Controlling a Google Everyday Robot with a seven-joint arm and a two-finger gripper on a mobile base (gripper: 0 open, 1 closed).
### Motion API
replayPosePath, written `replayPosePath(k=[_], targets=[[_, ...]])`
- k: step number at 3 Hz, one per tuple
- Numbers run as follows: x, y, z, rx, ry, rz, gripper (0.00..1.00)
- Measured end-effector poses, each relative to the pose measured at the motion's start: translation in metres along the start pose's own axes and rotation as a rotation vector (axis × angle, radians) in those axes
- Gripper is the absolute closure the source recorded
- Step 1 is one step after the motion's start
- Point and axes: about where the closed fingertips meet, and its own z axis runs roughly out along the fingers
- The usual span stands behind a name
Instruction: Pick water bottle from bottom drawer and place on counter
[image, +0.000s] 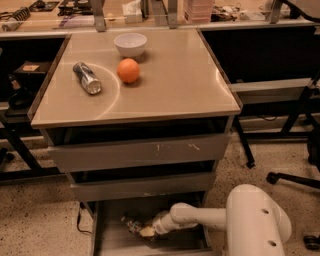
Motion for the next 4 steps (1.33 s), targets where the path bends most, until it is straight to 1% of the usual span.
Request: replayPosePath(k=[1, 3, 4], targets=[[-0.004, 0.008, -0.014, -0.002, -0.028, 0.021, 1.0], [-0.01, 0.027, -0.062, 0.057, -0.078, 0.052, 1.0], [-0.008, 0.037, -0.088, 0.099, -0.096, 0.072, 1.0]])
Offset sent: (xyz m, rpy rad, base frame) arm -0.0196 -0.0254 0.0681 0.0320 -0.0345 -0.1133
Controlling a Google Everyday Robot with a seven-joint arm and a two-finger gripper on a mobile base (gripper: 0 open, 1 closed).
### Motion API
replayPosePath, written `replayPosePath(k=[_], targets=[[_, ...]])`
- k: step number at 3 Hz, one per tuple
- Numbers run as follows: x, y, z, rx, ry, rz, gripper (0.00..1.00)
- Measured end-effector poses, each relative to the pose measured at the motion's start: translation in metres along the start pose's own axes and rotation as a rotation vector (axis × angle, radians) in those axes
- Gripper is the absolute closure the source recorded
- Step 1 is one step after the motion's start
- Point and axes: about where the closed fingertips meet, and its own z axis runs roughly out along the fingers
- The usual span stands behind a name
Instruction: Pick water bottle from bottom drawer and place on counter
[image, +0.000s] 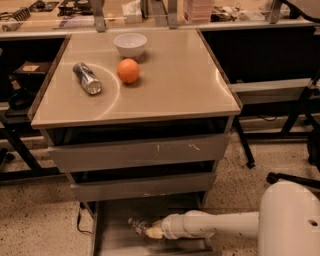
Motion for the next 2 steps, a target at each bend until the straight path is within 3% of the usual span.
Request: replayPosePath(k=[2], targets=[[-0.015, 0.025, -0.058, 0.117, -0.017, 0.053, 1.0]])
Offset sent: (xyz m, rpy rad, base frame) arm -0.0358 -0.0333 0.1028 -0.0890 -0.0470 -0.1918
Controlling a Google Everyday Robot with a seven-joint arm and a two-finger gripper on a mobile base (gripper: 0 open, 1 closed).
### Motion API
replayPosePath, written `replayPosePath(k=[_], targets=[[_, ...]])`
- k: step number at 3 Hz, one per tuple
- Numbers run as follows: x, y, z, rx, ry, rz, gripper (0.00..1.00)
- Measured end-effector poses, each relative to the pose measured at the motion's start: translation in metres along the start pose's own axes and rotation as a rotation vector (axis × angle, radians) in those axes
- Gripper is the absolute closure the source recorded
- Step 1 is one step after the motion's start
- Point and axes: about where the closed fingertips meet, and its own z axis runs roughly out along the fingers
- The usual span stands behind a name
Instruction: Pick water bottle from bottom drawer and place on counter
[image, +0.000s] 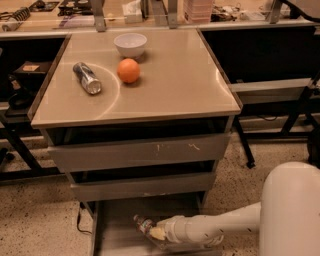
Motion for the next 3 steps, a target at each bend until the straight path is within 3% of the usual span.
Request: replayPosePath(k=[1, 3], targets=[[0.0, 0.013, -0.044, 0.078, -0.011, 0.019, 1.0], [-0.006, 0.013, -0.056, 0.091, -0.006, 0.021, 1.0]])
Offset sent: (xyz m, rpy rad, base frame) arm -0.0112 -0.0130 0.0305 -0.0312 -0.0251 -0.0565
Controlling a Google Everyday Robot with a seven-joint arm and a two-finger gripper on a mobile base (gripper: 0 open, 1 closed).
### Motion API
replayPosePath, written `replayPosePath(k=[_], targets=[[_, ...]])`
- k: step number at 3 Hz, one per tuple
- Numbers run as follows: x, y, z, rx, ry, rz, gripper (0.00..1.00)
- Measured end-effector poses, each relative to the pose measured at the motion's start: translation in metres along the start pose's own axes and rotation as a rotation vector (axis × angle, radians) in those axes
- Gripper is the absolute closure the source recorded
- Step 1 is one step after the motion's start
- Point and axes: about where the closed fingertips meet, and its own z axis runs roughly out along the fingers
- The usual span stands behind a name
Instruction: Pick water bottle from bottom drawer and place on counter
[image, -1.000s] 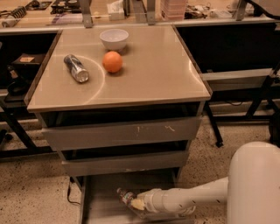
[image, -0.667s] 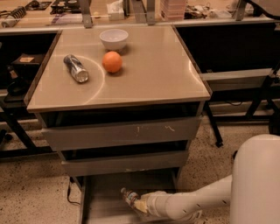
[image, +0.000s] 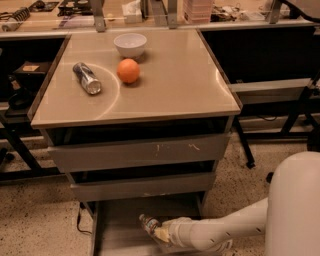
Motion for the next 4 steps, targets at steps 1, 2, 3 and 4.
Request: replayPosePath(k=[1, 2, 3, 4], targets=[[-0.007, -0.003, -0.032, 0.047, -0.003, 0.024, 1.0], [-0.018, -0.004, -0.073, 0.097, -0.032, 0.034, 1.0], [-0.028, -0.002, -0.111, 0.138, -0.069, 0.035, 1.0], [-0.042, 0.0, -0.146, 0.177, -0.11, 0.021, 1.0]])
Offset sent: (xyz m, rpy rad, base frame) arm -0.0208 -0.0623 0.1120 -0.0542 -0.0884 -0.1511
